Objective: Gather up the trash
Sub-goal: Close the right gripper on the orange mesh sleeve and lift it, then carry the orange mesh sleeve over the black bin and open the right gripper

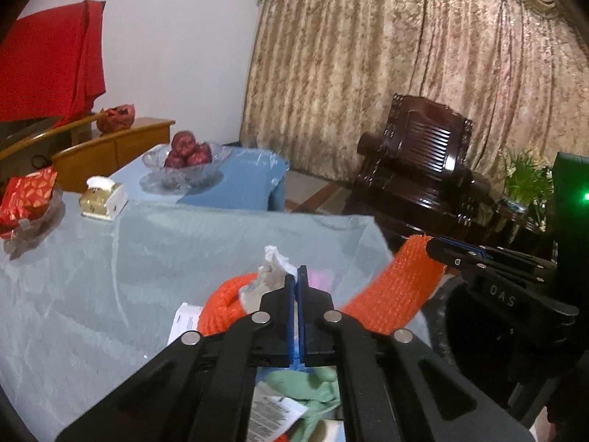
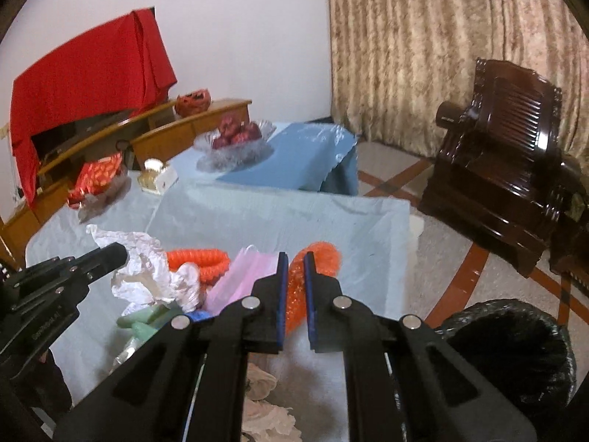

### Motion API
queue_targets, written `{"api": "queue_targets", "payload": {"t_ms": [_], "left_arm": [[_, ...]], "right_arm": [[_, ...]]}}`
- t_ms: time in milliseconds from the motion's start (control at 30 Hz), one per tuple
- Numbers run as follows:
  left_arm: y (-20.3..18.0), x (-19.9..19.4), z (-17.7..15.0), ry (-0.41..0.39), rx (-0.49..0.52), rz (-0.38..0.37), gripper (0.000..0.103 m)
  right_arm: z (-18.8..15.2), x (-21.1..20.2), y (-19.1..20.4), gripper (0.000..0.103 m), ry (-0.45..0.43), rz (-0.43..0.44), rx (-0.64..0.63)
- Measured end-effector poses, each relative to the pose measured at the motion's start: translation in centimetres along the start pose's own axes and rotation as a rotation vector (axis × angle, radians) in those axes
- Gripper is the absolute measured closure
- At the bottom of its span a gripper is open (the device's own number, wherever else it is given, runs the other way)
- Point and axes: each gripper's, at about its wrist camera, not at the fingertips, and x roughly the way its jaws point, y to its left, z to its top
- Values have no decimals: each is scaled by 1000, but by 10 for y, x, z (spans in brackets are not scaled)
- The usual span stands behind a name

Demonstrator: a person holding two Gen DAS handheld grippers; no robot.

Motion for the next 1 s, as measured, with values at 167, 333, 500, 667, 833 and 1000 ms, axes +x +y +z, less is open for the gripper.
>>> {"api": "queue_targets", "payload": {"t_ms": [167, 333, 500, 667, 833, 1000], "left_arm": [[-21, -9, 7, -24, 27, -38, 102], [-50, -15, 13, -41, 50, -95, 102], [-88, -16, 15, -39, 77, -174, 102], [-135, -11, 13, -25, 116, -267, 102], [-180, 0, 1, 3, 157, -345, 102], [-216, 17, -21, 54, 191, -403, 102]], "right_arm": [[2, -33, -18, 95, -51, -28, 3], [0, -63, -41, 95, -85, -71, 27], [-10, -94, -78, 95, -107, -152, 68], [-32, -119, -116, 95, -104, -240, 116], [-58, -139, -149, 95, -86, -326, 166], [-84, -144, -174, 95, -46, -411, 190]]}}
